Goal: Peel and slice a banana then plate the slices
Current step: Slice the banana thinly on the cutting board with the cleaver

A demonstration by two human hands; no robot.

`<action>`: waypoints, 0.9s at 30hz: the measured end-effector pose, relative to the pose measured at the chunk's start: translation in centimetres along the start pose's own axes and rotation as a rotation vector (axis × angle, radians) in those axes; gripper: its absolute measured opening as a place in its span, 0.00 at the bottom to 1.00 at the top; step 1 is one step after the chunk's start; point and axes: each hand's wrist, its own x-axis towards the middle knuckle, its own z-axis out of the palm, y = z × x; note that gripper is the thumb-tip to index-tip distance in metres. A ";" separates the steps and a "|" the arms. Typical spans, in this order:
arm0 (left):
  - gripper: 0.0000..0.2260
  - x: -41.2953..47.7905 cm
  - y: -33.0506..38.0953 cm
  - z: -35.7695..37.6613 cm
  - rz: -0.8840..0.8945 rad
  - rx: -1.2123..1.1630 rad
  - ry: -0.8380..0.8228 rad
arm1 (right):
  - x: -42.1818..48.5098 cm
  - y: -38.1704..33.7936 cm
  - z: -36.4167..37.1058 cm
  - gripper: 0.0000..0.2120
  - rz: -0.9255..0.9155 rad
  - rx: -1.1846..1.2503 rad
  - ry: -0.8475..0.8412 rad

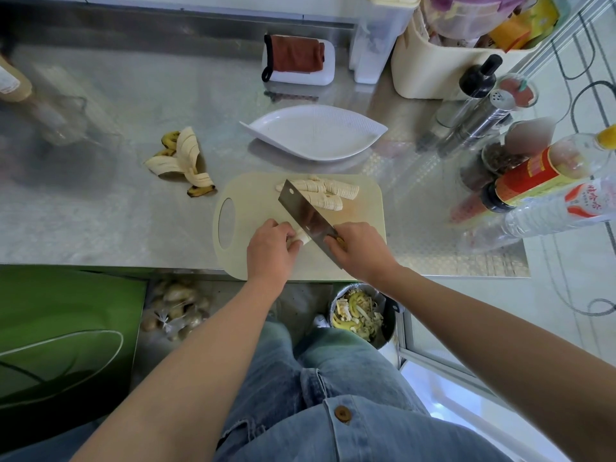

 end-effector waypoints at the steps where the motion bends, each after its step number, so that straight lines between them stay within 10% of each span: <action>1: 0.08 0.0 0.0 0.0 -0.001 0.000 0.000 | 0.1 0.0 0.0 0.13 0.000 0.000 -0.002; 27: 0.07 -0.4 -0.5 0.2 -0.012 -0.034 0.024 | 0.3 0.0 0.5 0.15 -0.017 -0.002 -0.001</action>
